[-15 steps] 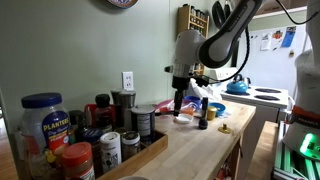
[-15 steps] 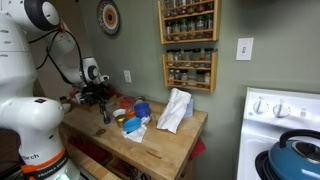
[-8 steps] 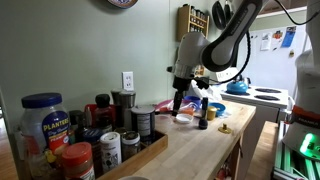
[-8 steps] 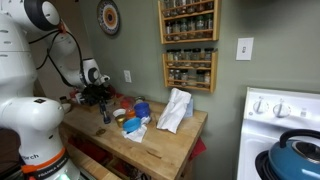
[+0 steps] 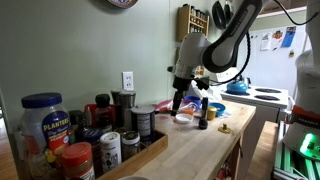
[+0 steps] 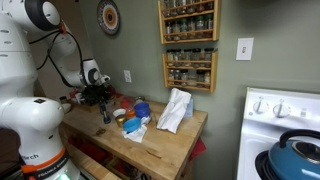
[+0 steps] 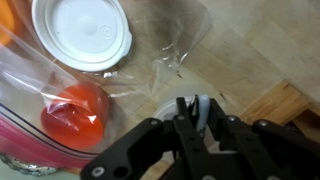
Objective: Put the marker on top of the clear bowl then move the bowl forwards.
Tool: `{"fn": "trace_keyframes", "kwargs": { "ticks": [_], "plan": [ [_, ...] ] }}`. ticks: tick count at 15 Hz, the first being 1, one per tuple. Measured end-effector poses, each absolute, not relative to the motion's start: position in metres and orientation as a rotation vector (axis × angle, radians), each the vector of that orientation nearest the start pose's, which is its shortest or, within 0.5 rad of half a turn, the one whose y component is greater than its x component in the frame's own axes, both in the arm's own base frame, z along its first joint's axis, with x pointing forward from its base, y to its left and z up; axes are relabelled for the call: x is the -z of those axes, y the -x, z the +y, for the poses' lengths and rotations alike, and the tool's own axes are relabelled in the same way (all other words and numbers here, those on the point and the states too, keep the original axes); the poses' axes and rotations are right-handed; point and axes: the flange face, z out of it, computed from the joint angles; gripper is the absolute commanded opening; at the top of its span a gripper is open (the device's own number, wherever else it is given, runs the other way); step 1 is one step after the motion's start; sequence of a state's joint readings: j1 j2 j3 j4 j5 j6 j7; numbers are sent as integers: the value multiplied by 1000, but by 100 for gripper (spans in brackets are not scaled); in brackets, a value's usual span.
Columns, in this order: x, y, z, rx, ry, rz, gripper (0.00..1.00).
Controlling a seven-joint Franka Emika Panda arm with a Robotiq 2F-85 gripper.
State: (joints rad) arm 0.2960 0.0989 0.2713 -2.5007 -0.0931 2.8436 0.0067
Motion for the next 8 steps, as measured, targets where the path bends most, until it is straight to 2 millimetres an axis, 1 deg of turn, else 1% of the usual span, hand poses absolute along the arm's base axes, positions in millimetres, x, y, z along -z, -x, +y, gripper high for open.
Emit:
{"fn": "trace_keyframes", "kwargs": {
  "ticks": [8],
  "plan": [
    [-267,-413,273,355,2889,-992,6]
  ]
}}
